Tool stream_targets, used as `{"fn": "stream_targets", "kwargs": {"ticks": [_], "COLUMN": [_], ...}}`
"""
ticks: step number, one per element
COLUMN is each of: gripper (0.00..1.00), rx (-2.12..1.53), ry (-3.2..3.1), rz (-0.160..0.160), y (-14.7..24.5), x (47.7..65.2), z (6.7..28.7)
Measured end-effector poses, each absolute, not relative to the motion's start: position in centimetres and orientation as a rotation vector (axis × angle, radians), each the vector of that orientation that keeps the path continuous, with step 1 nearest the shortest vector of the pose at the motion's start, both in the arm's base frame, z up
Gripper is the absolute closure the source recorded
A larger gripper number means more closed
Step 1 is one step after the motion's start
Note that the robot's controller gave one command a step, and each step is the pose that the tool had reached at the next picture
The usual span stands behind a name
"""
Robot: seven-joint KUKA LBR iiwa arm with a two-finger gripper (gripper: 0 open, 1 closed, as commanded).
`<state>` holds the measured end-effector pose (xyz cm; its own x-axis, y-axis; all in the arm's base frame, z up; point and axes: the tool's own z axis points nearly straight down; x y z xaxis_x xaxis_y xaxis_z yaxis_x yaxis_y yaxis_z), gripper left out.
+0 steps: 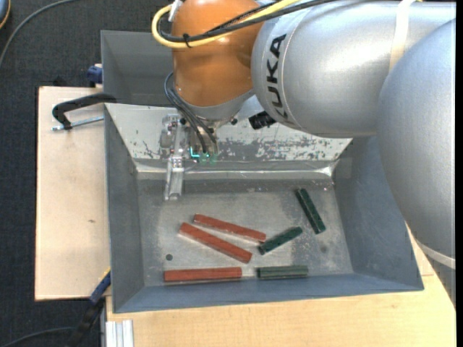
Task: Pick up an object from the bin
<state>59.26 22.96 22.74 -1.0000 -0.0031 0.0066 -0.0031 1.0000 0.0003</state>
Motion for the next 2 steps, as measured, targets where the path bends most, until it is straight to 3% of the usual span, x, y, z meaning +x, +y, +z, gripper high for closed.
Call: {"fn": "stream_targets", "kwargs": {"ticks": [1,2], "gripper": [0.0,0.0], "rx": [-0.208,-0.196], "ry": [-3.127,-3.131], "rz": [0.005,0.001], "y": [14.7,12.2], "x": [58.3,55.5], "z": [11.2,6.8]}}
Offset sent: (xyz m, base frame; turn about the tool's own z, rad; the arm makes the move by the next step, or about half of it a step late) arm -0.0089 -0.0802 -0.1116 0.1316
